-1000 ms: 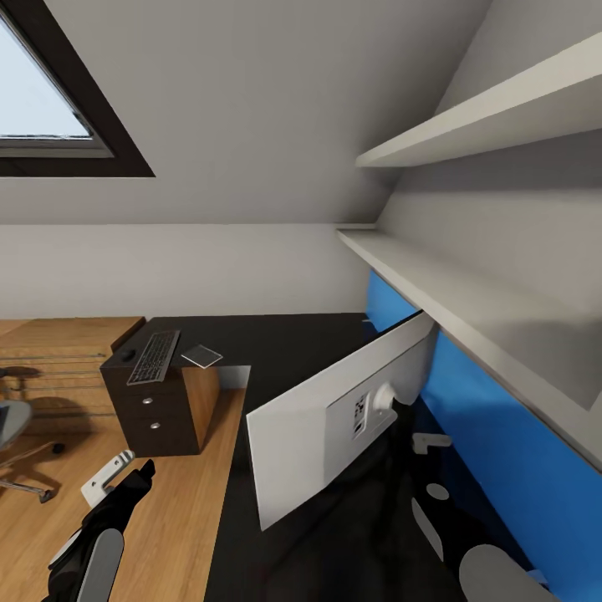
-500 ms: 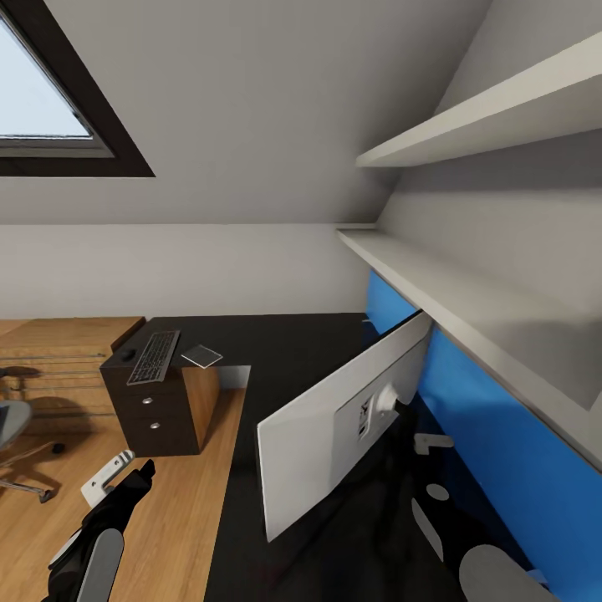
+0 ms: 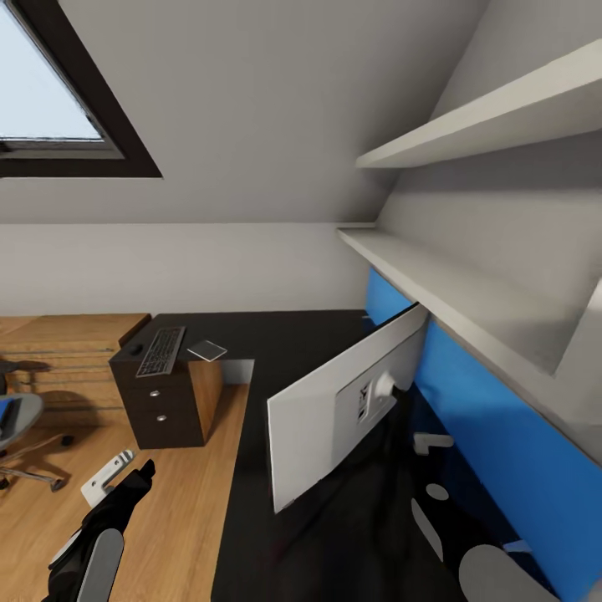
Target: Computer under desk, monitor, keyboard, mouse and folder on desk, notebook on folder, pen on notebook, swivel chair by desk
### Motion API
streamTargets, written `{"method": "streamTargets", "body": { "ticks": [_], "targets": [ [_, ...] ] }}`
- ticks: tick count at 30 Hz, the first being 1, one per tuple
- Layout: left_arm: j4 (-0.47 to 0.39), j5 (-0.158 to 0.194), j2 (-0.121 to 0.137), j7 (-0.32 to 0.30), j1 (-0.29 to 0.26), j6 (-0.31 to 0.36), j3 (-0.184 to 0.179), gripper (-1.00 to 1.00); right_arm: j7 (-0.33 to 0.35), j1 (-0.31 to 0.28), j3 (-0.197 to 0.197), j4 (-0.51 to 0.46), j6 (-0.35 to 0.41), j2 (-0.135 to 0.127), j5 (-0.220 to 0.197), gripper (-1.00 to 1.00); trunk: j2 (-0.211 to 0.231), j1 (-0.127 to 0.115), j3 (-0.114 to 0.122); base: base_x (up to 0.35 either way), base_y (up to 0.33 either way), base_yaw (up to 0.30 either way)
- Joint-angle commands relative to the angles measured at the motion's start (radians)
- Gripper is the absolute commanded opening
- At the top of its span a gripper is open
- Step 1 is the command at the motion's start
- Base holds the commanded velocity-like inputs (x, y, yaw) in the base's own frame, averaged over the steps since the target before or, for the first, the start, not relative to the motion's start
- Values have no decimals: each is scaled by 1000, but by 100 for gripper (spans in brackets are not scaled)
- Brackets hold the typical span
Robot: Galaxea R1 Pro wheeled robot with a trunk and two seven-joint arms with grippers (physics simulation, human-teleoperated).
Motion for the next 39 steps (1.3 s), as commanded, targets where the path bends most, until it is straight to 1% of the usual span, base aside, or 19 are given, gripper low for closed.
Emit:
{"method": "streamTargets", "body": {
  "ticks": [1,10,13,16,17,19,21,22,23,24,25,26,28,30,32,33,34,36,39],
  "targets": [
    [-1,9,-1,5,-1,4,1,100,-1,-1,-2,1,-3,0,5,100,-1,0,-1,-297,48,0],
    [-1,9,-1,5,-1,4,1,100,-4,-1,0,-7,-7,1,5,100,-1,0,-1,-298,69,0],
    [-1,9,-1,5,-1,4,1,100,-7,0,0,-47,-9,4,6,100,-1,0,-1,-312,113,0],
    [8,10,-1,6,-1,5,-3,100,-24,24,0,-132,-5,10,4,100,-1,0,-1,-313,117,0],
    [21,9,0,8,-1,5,-25,100,-39,64,2,-215,17,20,4,100,-1,0,-1,-313,118,0],
    [35,9,3,11,-1,5,-73,100,-67,145,2,-387,105,51,6,100,-1,0,-1,-313,119,0],
    [39,9,4,11,-1,5,-91,100,-87,192,3,-484,170,71,6,100,-1,0,-1,-313,123,0],
    [42,9,5,12,-1,5,-103,100,-112,238,5,-581,251,92,6,100,-1,0,-1,-307,148,0],
    [44,9,5,12,-1,5,-112,100,-138,269,16,-648,333,109,6,100,-1,0,-1,-296,174,0],
    [45,9,5,12,-1,5,-116,100,-151,280,24,-671,367,117,6,100,-1,0,-1,-287,188,0],
    [46,8,5,12,-1,5,-122,100,-191,302,64,-716,450,136,5,100,-1,0,-1,-231,236,0],
    [46,7,5,11,-1,5,-124,100,-207,306,80,-723,469,142,5,100,-1,0,-1,-198,253,0],
    [47,-2,5,10,-1,5,-127,100,-260,314,131,-731,507,163,5,100,-1,0,-1,-118,285,0],
    [47,-28,4,10,-1,6,-140,100,-346,316,190,-730,532,188,5,100,-1,0,-1,-55,310,0],
    [48,-41,4,10,-1,6,-152,100,-384,312,216,-730,538,189,4,100,-1,0,-1,-28,320,0],
    [48,-51,4,10,-1,7,-165,100,-409,310,238,-730,539,189,3,100,-1,0,-1,20,326,0],
    [57,-62,4,11,-1,6,-196,100,-435,307,266,-725,531,189,-1,100,-1,0,-1,94,324,0],
    [62,-65,4,12,-1,6,-211,100,-441,306,273,-713,508,189,-5,100,-1,0,-1,115,322,0],
    [69,-69,5,12,-1,5,-231,100,-451,305,281,-655,402,189,-13,100,-1,0,-1,154,314,0]
  ]
}}
